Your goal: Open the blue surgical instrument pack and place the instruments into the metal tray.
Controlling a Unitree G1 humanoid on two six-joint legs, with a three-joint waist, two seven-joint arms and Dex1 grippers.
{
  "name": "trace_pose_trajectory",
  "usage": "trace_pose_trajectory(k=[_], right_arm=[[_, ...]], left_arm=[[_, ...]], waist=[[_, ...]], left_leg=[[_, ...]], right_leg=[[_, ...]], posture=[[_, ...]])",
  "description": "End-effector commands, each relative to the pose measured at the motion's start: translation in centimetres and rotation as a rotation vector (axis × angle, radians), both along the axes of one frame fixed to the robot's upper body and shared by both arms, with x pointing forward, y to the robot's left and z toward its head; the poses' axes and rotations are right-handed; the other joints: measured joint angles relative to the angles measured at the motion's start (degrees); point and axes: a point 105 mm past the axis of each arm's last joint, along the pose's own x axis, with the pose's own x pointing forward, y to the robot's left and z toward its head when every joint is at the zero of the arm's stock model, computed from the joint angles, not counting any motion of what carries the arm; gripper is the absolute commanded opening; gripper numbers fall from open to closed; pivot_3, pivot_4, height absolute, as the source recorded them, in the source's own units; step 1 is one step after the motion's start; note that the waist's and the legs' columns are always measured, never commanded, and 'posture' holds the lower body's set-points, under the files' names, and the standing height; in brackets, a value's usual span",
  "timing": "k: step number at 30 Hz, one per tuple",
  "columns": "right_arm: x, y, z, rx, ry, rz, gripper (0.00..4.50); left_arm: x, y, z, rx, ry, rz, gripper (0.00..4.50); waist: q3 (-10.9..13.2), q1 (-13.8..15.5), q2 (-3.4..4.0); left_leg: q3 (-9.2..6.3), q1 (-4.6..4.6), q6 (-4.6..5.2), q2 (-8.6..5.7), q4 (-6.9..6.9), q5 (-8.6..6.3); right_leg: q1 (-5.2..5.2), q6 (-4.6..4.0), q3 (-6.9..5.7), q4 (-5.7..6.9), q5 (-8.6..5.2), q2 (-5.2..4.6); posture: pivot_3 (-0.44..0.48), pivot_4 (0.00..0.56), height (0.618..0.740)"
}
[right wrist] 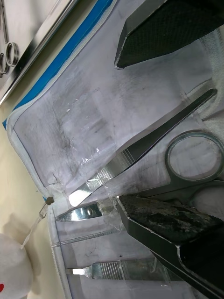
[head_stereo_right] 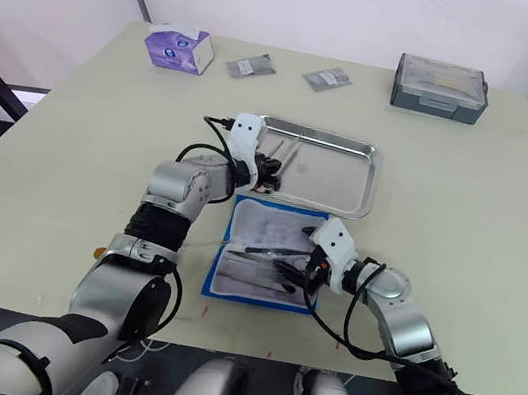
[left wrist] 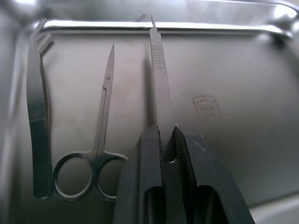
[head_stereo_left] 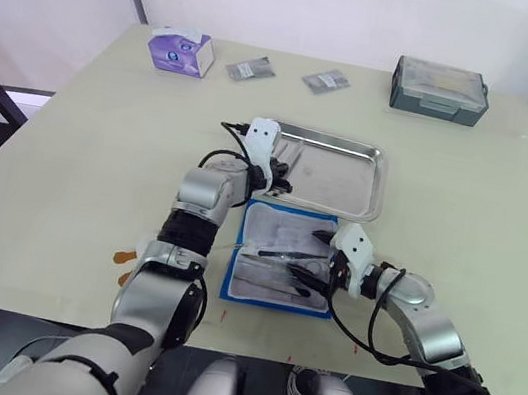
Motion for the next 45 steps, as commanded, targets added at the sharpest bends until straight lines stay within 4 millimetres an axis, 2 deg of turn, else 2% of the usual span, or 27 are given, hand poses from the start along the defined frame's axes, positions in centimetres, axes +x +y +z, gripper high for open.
trace_pose_trajectory(k=[1,5,7,10,11,18,22,25,28,30,38,45], right_arm=[[-1.4,-2.8,-6.4,-0.160,0.214,-0.096,4.50],[-1.3,-2.9,-6.4,-0.160,0.214,-0.099,4.50],[-1.3,-2.9,-6.4,-0.161,0.214,-0.100,4.50],[-1.3,-2.9,-6.4,-0.161,0.214,-0.100,4.50],[-1.3,-2.9,-6.4,-0.162,0.214,-0.099,4.50],[-1.2,-2.8,-6.3,-0.161,0.212,-0.098,4.50],[-1.2,-2.8,-6.3,-0.160,0.212,-0.098,4.50],[-1.2,-2.7,-6.4,-0.158,0.214,-0.096,4.50],[-1.2,-2.6,-6.4,-0.159,0.214,-0.093,4.50],[-1.1,-2.6,-6.4,-0.160,0.213,-0.092,4.50],[-0.9,-2.9,-6.3,-0.166,0.209,-0.095,4.50],[-1.0,-3.0,-6.3,-0.167,0.208,-0.098,4.50]], left_arm=[[0.2,0.3,0.8,0.005,-0.031,0.018,0.01],[0.3,0.4,0.7,0.020,-0.028,0.026,0.01],[0.3,0.4,0.7,0.023,-0.028,0.026,0.95],[0.3,0.3,0.8,-0.009,-0.026,0.030,2.11],[0.3,0.3,1.0,-0.022,-0.030,0.038,2.38],[0.1,0.3,2.6,-0.033,-0.095,0.011,2.38],[-0.5,-0.2,4.4,-0.044,-0.193,-0.091,2.38],[-1.4,-0.3,5.2,-0.029,-0.298,-0.264,2.38],[-2.7,-0.3,4.9,0.002,-0.332,-0.425,2.38],[-4.6,0.2,4.9,-0.012,-0.361,-0.600,2.38],[-8.8,2.3,2.8,0.044,-0.276,-1.007,2.38],[-10.2,2.5,0.3,0.153,-0.217,-1.190,2.38]], waist=[[0.0,0.0,0.00],[0.0,0.0,0.00],[0.0,0.0,0.00],[0.0,0.0,0.00],[0.0,0.0,0.00],[0.0,0.0,0.00],[0.0,0.0,0.00],[0.0,-0.1,0.01],[0.0,-0.1,0.03],[0.0,-0.1,0.03],[0.0,-0.1,0.04],[0.0,-0.1,0.05]], left_leg=[[0.00,0.00,0.00,0.00,0.00,0.00],[0.00,0.00,-0.01,0.00,0.00,0.00],[0.00,0.00,-0.01,0.00,0.00,0.00],[0.00,0.00,-0.01,0.00,-0.01,0.00],[0.00,0.00,-0.01,0.00,-0.01,0.00],[0.00,0.00,-0.02,0.00,-0.01,0.00],[0.00,0.00,-0.04,0.01,-0.04,0.01],[0.02,0.04,-0.29,0.00,-0.16,0.16],[0.04,0.10,-0.45,-0.01,-0.36,0.25],[0.04,0.10,-0.42,-0.01,-0.37,0.23],[-0.02,0.07,-0.22,0.01,-0.42,0.13],[-0.01,0.06,-0.20,0.00,-0.43,0.13]], right_leg=[[0.00,0.00,0.00,0.00,0.00,0.00],[0.00,0.00,0.00,0.00,0.00,-0.01],[0.00,0.00,0.00,0.00,0.00,-0.01],[0.00,0.00,0.00,-0.01,0.00,-0.01],[0.00,0.00,0.00,-0.01,0.00,-0.01],[0.00,0.00,0.00,-0.01,0.00,-0.02],[0.00,0.00,0.00,-0.01,0.00,-0.02],[0.00,-0.01,0.01,-0.03,0.00,-0.05],[0.00,-0.01,0.02,-0.09,0.00,-0.07],[0.00,-0.02,0.02,-0.11,0.01,-0.07],[0.02,-0.10,-0.06,-0.24,0.04,-0.06],[0.01,-0.10,-0.06,-0.25,0.04,-0.01]], posture=[[0.000,0.150,0.738],[0.000,0.150,0.738],[0.000,0.150,0.738],[0.000,0.150,0.738],[0.000,0.150,0.738],[0.000,0.150,0.738],[0.000,0.150,0.738],[0.000,0.150,0.738],[0.000,0.150,0.738],[0.000,0.150,0.738],[0.000,0.150,0.738],[0.000,0.150,0.738]])
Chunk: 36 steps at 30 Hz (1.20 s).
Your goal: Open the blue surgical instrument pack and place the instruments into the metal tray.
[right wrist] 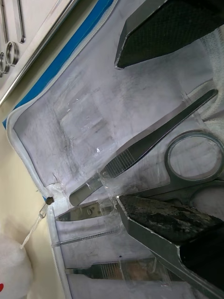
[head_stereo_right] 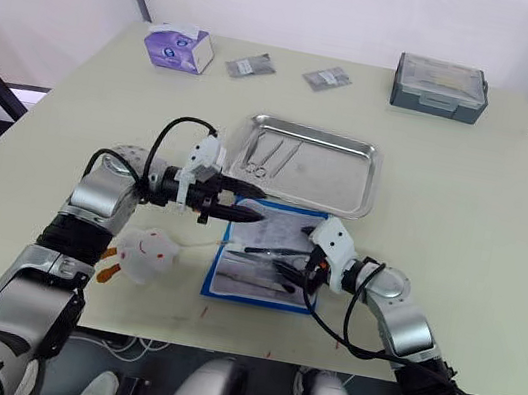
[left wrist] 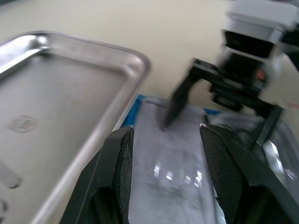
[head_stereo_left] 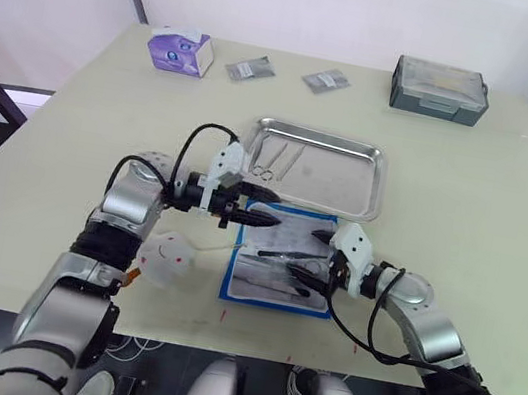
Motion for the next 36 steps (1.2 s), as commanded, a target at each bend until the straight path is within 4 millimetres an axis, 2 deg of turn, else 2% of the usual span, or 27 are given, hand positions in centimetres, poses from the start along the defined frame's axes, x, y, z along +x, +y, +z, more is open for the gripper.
trace_pose_trajectory(k=[1,6,11,15,27,36], right_arm=[[-1.0,-3.1,-6.3,-0.166,0.209,-0.103,4.50],[-1.0,-3.4,-6.3,-0.169,0.208,-0.110,4.50],[-1.0,-3.5,-6.3,-0.170,0.206,-0.113,4.50],[-1.1,-3.5,-6.2,-0.169,0.207,-0.115,4.50],[-1.1,-3.5,-6.1,-0.166,0.205,-0.118,4.50],[-1.3,-3.6,-6.2,-0.168,0.207,-0.118,4.50]], left_arm=[[-0.6,-0.2,-1.0,0.069,-0.032,-0.087,2.38],[-0.6,-0.1,-3.2,0.126,-0.039,-0.102,2.38],[-0.5,-0.1,-4.5,0.140,-0.039,-0.084,2.38],[-1.2,0.1,-5.9,0.165,-0.012,-0.104,2.38],[-1.6,1.3,-7.5,0.211,0.006,-0.099,2.38],[-1.3,1.5,-7.8,0.227,-0.009,-0.094,2.38]], waist=[[0.0,0.0,0.00],[0.0,0.0,0.02],[0.0,0.0,0.01],[0.0,0.0,0.00],[-0.2,0.1,0.10],[-0.5,0.1,0.29]], left_leg=[[0.00,-0.01,0.00,0.00,0.00,0.00],[0.00,0.00,0.01,0.00,0.00,0.00],[-0.02,-0.01,0.02,0.00,0.01,0.00],[-0.02,-0.01,0.02,0.01,0.01,0.00],[-0.02,0.00,0.02,0.00,0.01,0.00],[-0.01,0.01,0.03,0.00,0.01,-0.01]], right_leg=[[0.00,0.00,0.00,0.00,0.00,0.01],[0.00,0.00,0.00,0.00,0.00,0.02],[0.00,0.01,-0.02,0.00,0.00,0.02],[0.00,0.01,-0.02,0.00,0.00,0.02],[0.01,0.01,-0.02,0.00,0.00,0.02],[0.02,0.01,-0.02,-0.01,0.00,0.02]], posture=[[0.000,0.150,0.738],[0.000,0.150,0.738],[0.000,0.150,0.738],[0.000,0.150,0.738],[0.000,0.150,0.738],[0.000,0.150,0.738]])
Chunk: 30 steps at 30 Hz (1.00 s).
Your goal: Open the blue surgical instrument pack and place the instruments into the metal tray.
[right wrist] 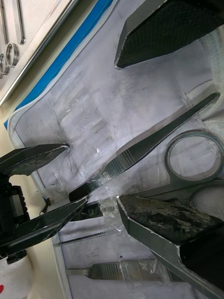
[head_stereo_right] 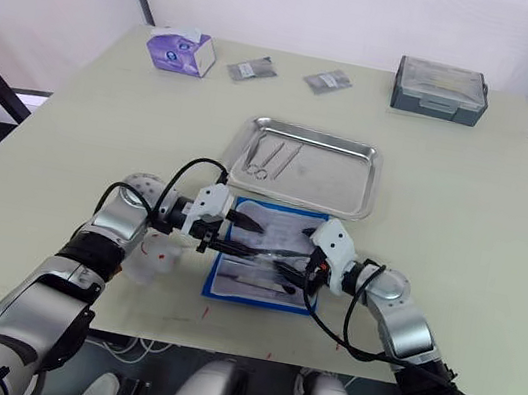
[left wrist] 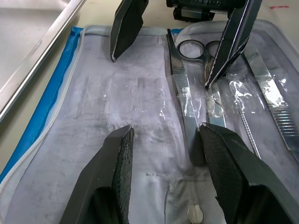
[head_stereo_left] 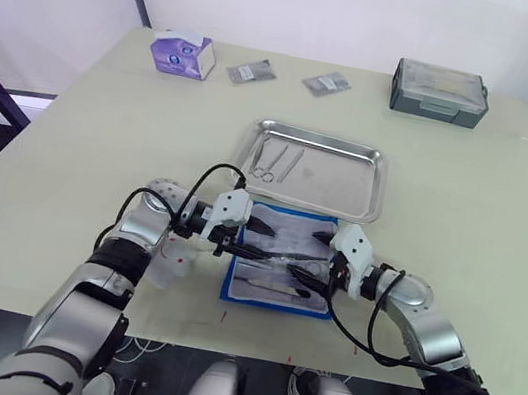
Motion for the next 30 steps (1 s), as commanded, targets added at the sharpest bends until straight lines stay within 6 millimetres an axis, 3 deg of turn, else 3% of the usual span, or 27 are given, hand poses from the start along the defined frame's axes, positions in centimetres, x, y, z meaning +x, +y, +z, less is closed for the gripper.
trace_pose_trajectory(k=[1,7,15,18,21,22,30], right_arm=[[-1.3,-3.4,-5.9,-0.164,0.203,-0.103,4.50],[-1.2,-3.3,-5.9,-0.162,0.204,-0.104,4.50],[-1.2,-3.3,-5.9,-0.161,0.204,-0.103,4.50],[-1.2,-3.2,-5.9,-0.161,0.203,-0.103,4.50],[-1.2,-3.2,-5.9,-0.161,0.203,-0.103,4.50],[-1.2,-3.2,-5.9,-0.161,0.203,-0.103,4.50],[-1.0,-3.3,-5.8,-0.162,0.203,-0.106,4.50]], left_arm=[[-0.4,1.0,-2.1,0.083,0.057,0.020,2.38],[-0.2,0.6,-1.6,0.064,0.064,0.018,2.38],[-2.0,0.2,-1.8,0.067,0.135,-0.061,2.38],[-2.0,0.3,-2.0,0.078,0.134,-0.056,1.63],[-1.9,0.2,-2.2,0.080,0.136,-0.044,0.27],[-1.9,0.2,-2.2,0.078,0.137,-0.040,0.03],[-1.8,0.0,-2.3,0.077,0.145,-0.030,0.03]], waist=[[0.0,0.0,0.03],[-0.1,0.1,0.03],[-0.1,0.0,0.03],[-0.1,0.0,0.03],[-0.1,0.0,0.04],[-0.1,0.0,0.03],[-0.1,0.1,0.05]], left_leg=[[0.00,0.00,0.00,0.00,0.00,0.00],[0.00,0.00,0.00,-0.01,0.00,0.00],[-0.01,0.00,0.01,0.00,0.00,0.00],[0.00,-0.01,0.01,0.00,0.00,0.00],[-0.01,-0.01,0.01,0.00,0.00,0.00],[-0.01,-0.01,0.01,0.00,0.00,0.00],[0.00,0.00,0.01,0.00,0.00,0.00]], right_leg=[[0.00,0.00,0.00,0.00,0.00,0.00],[0.02,0.01,0.00,-0.03,0.00,0.00],[0.02,0.00,0.00,-0.05,0.00,0.01],[0.02,0.00,0.00,-0.06,0.00,0.01],[0.02,0.00,0.00,-0.07,0.00,0.01],[0.02,0.00,-0.01,-0.07,0.00,0.01],[0.02,0.00,0.00,-0.07,0.00,0.01]], posture=[[0.000,0.150,0.738],[0.000,0.150,0.738],[0.000,0.150,0.738],[0.000,0.150,0.738],[0.000,0.150,0.738],[0.000,0.150,0.738],[0.000,0.150,0.738]])
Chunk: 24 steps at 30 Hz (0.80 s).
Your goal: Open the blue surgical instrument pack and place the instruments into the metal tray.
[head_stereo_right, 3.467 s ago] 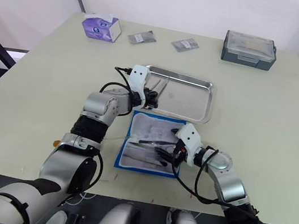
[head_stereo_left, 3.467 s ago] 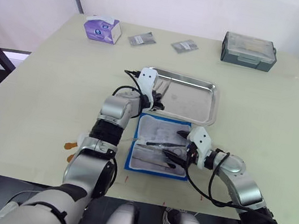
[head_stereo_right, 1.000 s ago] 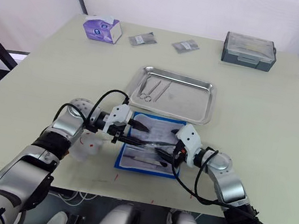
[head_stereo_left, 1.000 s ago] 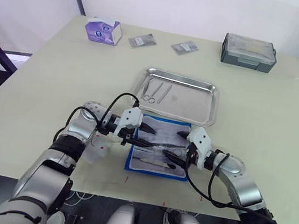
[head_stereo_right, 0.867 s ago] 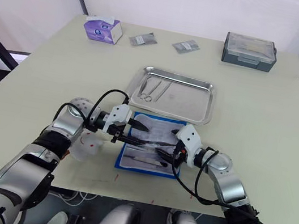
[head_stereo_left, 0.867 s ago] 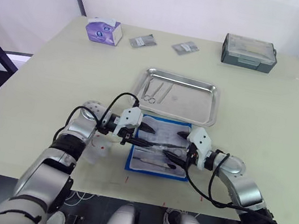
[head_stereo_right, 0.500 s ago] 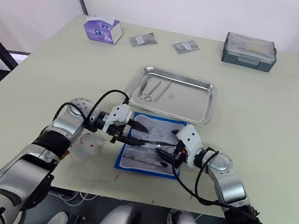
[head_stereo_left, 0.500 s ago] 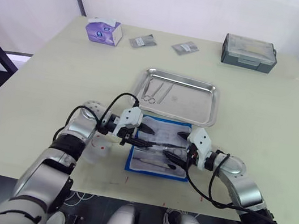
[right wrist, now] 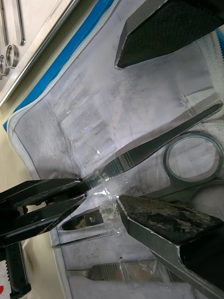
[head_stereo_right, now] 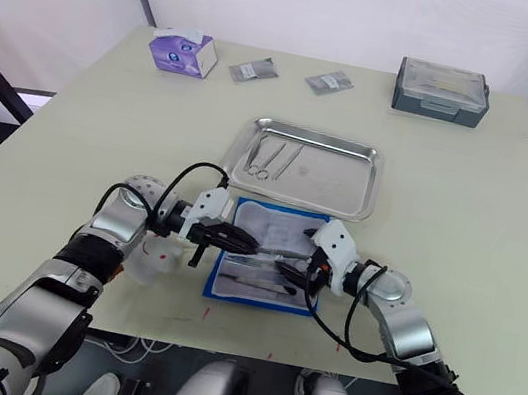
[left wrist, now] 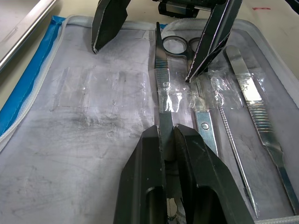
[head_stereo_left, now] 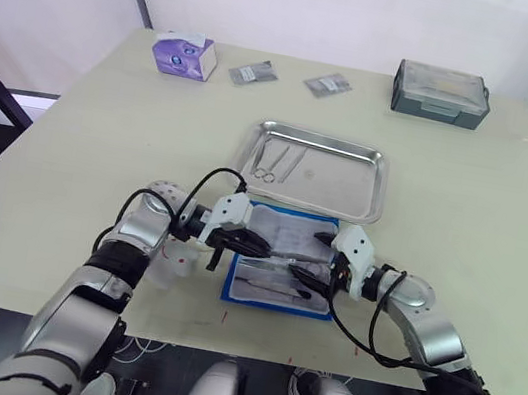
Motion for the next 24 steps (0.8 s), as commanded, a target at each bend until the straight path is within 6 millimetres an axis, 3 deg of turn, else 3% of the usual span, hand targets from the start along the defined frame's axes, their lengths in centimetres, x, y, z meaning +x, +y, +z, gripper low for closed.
trace_pose_trajectory(k=[1,24], right_arm=[[-1.0,-3.3,-5.8,-0.161,0.201,-0.105,4.50],[-0.9,-2.9,-5.9,-0.161,0.201,-0.092,4.50]], left_arm=[[-0.9,0.1,-1.9,0.063,0.067,-0.011,0.03],[-0.4,0.7,2.9,0.082,0.006,-0.038,0.03]], waist=[[0.0,0.0,0.01],[0.1,-0.1,-0.02]], left_leg=[[0.00,0.00,0.00,0.00,0.00,0.00],[-0.03,-0.03,0.00,0.02,0.00,0.00]], right_leg=[[0.00,0.00,0.00,0.00,0.00,0.00],[-0.02,0.00,-0.02,0.00,0.00,0.02]], posture=[[0.000,0.150,0.738],[0.000,0.150,0.738]])
